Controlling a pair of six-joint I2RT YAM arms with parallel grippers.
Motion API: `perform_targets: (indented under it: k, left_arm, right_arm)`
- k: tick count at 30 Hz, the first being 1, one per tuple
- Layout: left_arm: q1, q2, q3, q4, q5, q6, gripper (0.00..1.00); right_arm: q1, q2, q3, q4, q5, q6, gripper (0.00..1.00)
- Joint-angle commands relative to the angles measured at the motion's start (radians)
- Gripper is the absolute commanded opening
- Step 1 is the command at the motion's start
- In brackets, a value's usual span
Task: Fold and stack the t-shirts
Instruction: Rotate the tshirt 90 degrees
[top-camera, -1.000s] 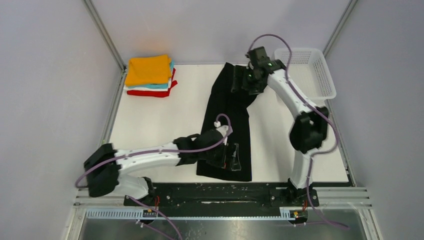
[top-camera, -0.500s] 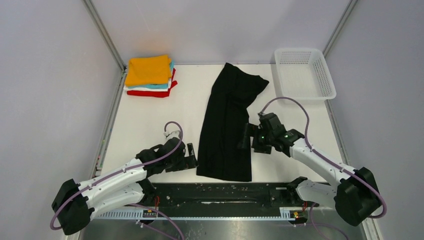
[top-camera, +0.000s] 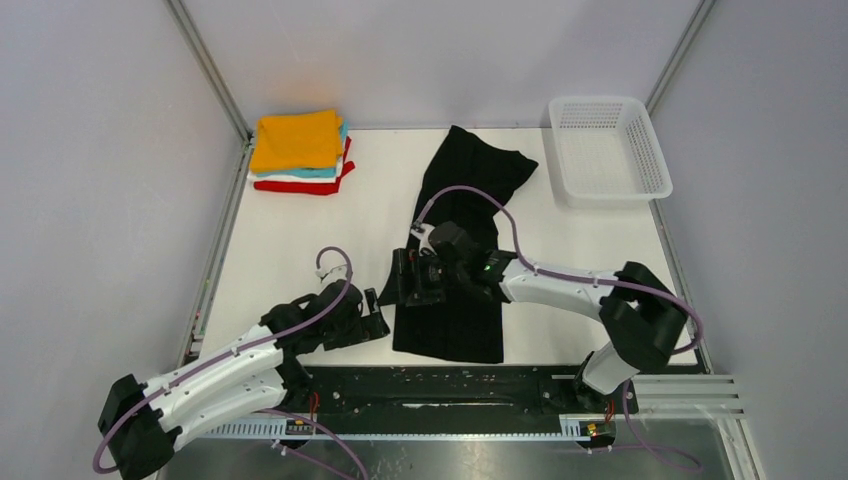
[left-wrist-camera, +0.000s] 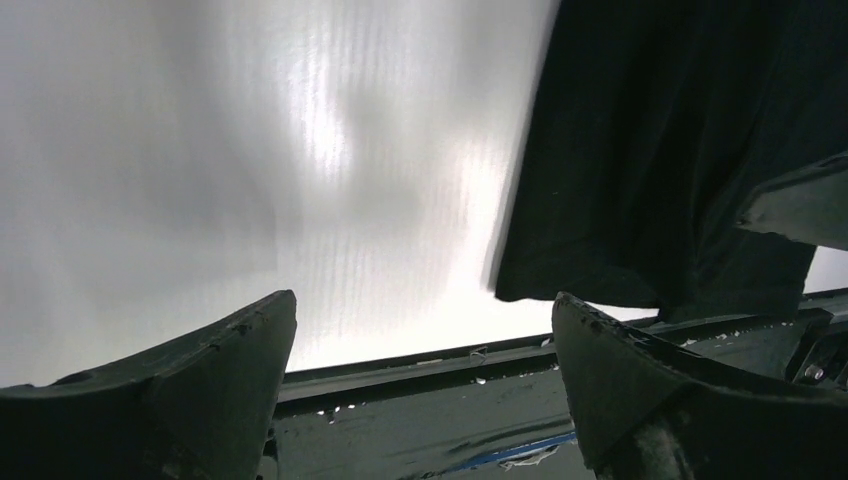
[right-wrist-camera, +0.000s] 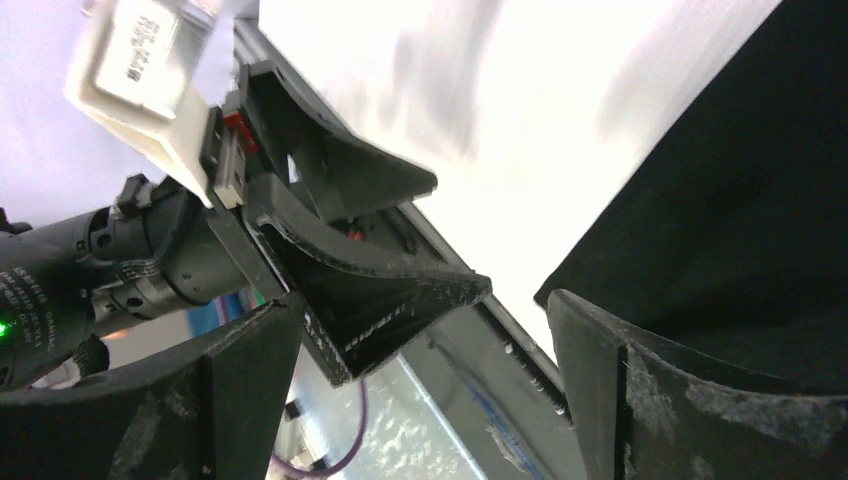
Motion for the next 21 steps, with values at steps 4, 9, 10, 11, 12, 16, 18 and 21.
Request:
perform_targets:
  k: [4,9,10,11,12,16,18,21]
  left_arm:
    - [0.008,-0.063,-0.018,-0.076,-0.060,-0.048,0.99]
    - [0.008,-0.032,0.004,-0.081,-0.075,-0.036,0.99]
    - [0.008,-0.030,0.007,-0.081,-0.077,-0.033,0.99]
    - [0.008,-0.028,0.009,-0.081,-0.079,-0.032,0.99]
    - [0.009,-0.027,0.009,-0.078,-0.079,-0.030,0.99]
    - [0.008,-0.012,0.007,-0.036,-0.044,-0.012,0.99]
    - [0.008,0.013,0.003,0.007,-0.008,-0.004,0.99]
    - [0.007,0.068,-0.009,0.105,0.080,0.008,0.98]
  right_arm:
    - [0.025,0.056,-0.084,0.131,-0.051,0.095,1.00]
    - [0.025,0.044,-0.201,0.168,-0.047,0.114,1.00]
    - [0.025,0.037,-0.223,0.167,-0.041,0.112,0.99]
    - [0.025,0.023,-0.246,0.162,-0.033,0.110,0.99]
    - [0.024,0.010,-0.268,0.152,-0.020,0.110,1.00]
    - [0.024,-0.057,-0.335,0.070,0.058,0.089,1.00]
    - [0.024,-0.088,-0.344,0.028,0.088,0.070,1.00]
    - [0.025,-0.132,-0.333,-0.007,0.106,0.044,0.99]
